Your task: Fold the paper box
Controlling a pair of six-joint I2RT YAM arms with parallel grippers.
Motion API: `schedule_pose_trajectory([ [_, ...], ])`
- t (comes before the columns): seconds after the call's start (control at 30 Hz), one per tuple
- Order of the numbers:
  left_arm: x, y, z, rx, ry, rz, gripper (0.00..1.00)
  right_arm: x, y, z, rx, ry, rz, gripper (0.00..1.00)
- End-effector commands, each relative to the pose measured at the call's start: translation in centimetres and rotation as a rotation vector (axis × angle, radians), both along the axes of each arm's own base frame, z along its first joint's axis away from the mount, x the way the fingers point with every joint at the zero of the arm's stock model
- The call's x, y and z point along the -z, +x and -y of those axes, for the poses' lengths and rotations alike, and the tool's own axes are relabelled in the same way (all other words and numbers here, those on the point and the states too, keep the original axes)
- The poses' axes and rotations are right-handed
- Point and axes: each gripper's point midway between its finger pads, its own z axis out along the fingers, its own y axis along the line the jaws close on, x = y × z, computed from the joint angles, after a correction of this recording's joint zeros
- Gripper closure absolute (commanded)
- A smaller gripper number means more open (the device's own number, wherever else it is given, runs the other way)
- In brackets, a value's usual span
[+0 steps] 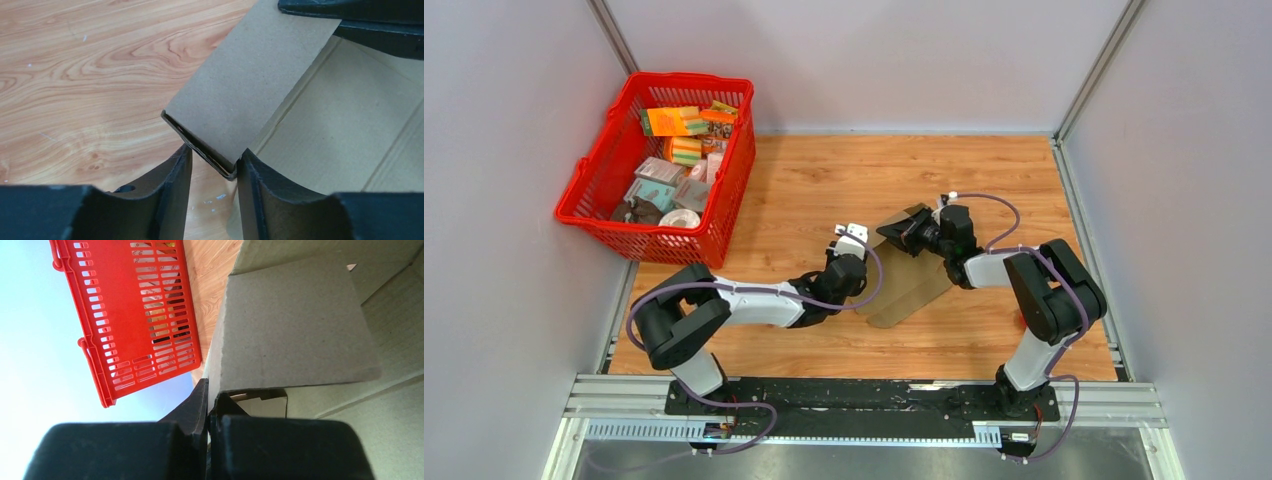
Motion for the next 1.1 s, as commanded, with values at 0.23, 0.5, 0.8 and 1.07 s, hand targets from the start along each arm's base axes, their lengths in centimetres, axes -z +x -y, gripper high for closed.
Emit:
schedule_pose_trajectory([
  [0.23, -1.0, 2.3, -0.5, -0.254, 0.076, 0.068, 0.68, 1.8, -1.3, 0.9, 0.064, -0.009, -0.123, 1.0],
  [0.5, -0.5, 2.9, -1.8, -0.384, 0.146, 0.073, 0.98, 2.0, -2.6, 0.7, 0.158, -0.021, -0.188, 1.0],
  [0.8, -0.3, 3.1, -1.6, -0.401, 0.144, 0.071, 0.97, 2.1, -4.1, 0.6, 0.154, -0.041, -0.224, 1.0],
  [1.07, 0.2, 3.5, 0.4, -0.297, 0.075, 0.093, 0.66, 1.4, -4.3, 0.4, 0.134, -0.034, -0.21, 1.0],
])
